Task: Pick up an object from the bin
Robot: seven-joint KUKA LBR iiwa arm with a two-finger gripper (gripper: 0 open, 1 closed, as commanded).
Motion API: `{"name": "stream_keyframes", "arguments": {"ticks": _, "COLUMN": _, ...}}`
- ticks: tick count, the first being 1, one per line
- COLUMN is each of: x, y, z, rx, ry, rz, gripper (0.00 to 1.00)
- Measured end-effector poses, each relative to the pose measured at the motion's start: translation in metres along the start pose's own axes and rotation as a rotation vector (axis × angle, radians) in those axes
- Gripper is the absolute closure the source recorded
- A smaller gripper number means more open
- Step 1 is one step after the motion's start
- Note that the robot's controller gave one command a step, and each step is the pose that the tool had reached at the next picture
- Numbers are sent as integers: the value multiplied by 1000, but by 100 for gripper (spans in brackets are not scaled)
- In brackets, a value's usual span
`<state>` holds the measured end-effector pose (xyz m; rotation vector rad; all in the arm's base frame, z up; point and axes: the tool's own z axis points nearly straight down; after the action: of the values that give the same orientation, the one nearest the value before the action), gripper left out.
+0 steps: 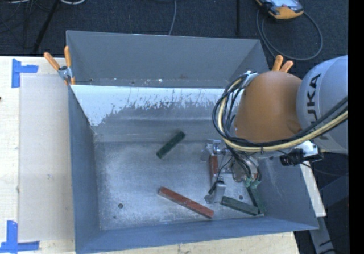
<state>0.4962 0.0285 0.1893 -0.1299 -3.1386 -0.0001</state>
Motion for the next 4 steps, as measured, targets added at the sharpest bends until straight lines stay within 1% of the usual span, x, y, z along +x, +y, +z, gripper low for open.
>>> {"name": "stream_keyframes", "arguments": {"ticks": 1, "x": 0, "y": 6, "z": 52, "rx": -1, "ry": -6, "rz": 33, "gripper": 0}}
{"name": "stream_keyframes", "arguments": {"ticks": 2, "x": -4, "y": -10, "z": 116, "rx": 0, "ry": 4, "rz": 15, "gripper": 0}}
{"name": "stream_keyframes", "arguments": {"ticks": 3, "x": 22, "y": -47, "z": 108, "rx": 0, "ry": 0, "rz": -5, "gripper": 100}}
{"name": "stream_keyframes", "arguments": {"ticks": 4, "x": 22, "y": -47, "z": 108, "rx": 0, "ry": 0, "rz": -5, "gripper": 100}}
